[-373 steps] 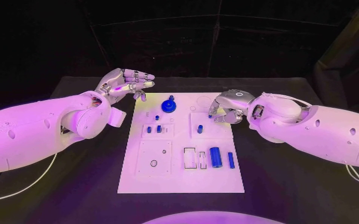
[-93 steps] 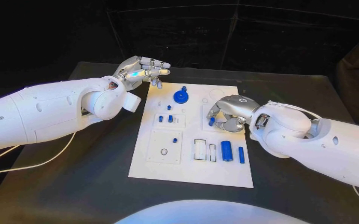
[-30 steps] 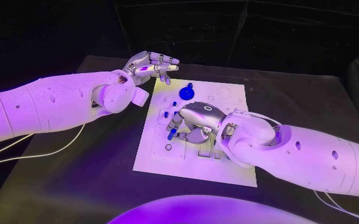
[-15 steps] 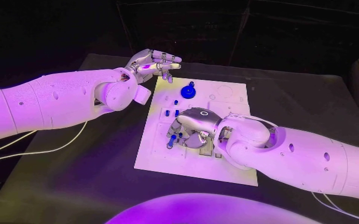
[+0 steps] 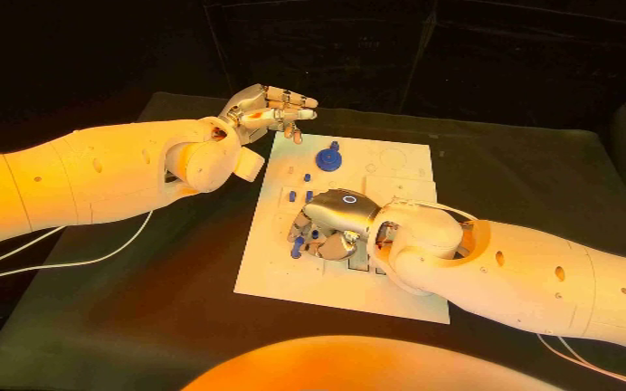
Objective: Assemble the parts on the task board
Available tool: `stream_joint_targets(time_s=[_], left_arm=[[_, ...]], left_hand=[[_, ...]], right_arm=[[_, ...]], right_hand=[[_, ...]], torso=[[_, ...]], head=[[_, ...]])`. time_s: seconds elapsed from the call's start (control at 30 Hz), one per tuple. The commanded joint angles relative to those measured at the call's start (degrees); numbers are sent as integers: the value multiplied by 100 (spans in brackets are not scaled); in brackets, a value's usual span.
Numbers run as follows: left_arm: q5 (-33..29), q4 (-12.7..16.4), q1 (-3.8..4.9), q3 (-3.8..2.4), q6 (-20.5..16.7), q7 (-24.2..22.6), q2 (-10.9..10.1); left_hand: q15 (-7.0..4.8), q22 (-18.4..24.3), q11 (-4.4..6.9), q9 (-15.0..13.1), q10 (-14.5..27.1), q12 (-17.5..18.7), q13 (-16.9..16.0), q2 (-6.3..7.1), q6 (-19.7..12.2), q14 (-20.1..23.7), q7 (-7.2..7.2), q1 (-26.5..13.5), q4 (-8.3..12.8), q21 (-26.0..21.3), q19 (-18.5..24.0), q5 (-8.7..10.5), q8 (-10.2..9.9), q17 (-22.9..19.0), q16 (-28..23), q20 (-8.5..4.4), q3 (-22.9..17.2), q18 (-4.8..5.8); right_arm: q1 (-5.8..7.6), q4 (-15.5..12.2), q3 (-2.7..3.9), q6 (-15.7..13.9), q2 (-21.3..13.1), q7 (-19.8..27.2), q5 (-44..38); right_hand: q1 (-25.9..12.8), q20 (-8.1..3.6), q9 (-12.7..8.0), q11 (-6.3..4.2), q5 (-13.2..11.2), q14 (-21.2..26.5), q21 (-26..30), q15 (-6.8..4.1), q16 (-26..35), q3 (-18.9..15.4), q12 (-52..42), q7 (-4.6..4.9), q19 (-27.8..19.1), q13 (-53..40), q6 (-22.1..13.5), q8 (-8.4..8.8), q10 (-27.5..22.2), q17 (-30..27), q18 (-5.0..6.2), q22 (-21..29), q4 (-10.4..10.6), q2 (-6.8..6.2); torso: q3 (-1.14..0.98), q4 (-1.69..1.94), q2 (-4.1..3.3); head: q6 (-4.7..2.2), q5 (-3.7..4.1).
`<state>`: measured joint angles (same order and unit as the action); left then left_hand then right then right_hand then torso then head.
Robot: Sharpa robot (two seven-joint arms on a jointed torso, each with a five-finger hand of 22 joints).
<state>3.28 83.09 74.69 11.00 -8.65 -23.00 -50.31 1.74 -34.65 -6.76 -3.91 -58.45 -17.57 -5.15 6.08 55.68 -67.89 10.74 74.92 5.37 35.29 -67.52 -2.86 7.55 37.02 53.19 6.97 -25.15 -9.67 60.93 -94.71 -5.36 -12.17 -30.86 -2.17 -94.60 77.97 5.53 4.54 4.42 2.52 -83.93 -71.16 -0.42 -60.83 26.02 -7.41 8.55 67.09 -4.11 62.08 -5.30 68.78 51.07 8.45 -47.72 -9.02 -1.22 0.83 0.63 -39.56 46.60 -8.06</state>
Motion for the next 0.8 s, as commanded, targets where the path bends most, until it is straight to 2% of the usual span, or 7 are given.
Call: stream_joint_targets(time_s=[0.03,0.37,0.8], left_arm=[[-21,10,10,-4,64,-49,5],[-21,19,10,-4,72,-39,-1],[-21,20,10,-4,86,-19,-5]], left_hand=[[-7,9,-4,2,34,-26,7,-55,-10,26,20,-9,15,-14,39,4,1,-9,-24,20,35,-78],[-7,9,-4,2,34,-26,7,-55,-10,26,20,-9,15,-14,39,4,1,-9,-24,20,35,-78],[-7,9,-4,2,34,-26,7,-55,-10,26,20,-9,15,-14,39,4,1,-9,-24,20,35,-78]], right_arm=[[4,4,0,36,23,-72,-295],[1,14,-11,252,131,-200,-881],[1,-17,-34,229,194,-67,-960]], right_hand=[[-25,16,9,25,36,-18,-17,9,-17,5,19,46,-11,0,7,29,2,-3,-73,4,31,-19],[-57,23,-1,29,23,10,34,14,48,-15,59,43,-84,7,-17,54,-17,-89,-52,114,14,-57],[-243,81,-50,115,28,56,130,81,112,-60,315,67,-218,53,-199,162,-353,-177,-24,287,-1,-205]], torso=[[2,0,3],[3,4,3],[3,-3,1]], head=[[3,-1],[2,0],[9,-7]])
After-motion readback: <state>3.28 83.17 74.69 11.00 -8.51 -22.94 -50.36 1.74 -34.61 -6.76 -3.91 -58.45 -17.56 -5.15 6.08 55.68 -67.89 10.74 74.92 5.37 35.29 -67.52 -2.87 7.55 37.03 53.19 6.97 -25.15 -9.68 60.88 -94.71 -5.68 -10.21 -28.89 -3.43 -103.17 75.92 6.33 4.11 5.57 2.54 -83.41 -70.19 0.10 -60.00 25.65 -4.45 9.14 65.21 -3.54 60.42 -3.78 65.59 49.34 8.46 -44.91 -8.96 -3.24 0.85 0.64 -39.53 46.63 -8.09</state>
